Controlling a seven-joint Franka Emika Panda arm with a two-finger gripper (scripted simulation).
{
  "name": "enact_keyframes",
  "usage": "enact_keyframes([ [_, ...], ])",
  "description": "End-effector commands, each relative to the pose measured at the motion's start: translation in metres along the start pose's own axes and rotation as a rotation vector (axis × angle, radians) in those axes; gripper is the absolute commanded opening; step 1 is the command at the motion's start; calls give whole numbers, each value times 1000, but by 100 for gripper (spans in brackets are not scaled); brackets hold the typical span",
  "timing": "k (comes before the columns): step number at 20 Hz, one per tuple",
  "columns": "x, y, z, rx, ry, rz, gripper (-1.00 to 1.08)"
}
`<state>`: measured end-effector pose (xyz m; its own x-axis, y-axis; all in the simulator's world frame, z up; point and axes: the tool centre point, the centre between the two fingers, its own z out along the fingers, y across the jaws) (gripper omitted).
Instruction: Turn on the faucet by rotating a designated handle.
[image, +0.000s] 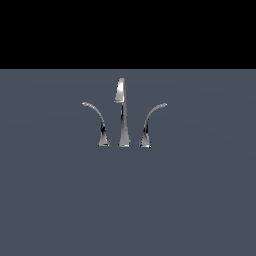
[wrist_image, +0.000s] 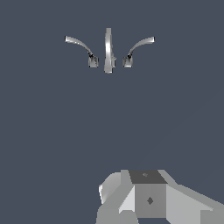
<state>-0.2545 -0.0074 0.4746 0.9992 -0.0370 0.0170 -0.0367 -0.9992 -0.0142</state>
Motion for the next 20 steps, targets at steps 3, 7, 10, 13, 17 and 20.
enact_keyframes([
  [3, 3, -10, 8, -1, 0, 42, -100],
  [7, 8, -23, 19, -1, -1, 99, -100],
  [10, 13, -36, 30, -2, -1, 151, -100],
  [13, 20, -49, 41, -2, -1, 211, -100],
  [17, 31, -67, 57, -3, -2, 291, -100],
  [20, 40, -79, 69, -3, -2, 351, -100],
])
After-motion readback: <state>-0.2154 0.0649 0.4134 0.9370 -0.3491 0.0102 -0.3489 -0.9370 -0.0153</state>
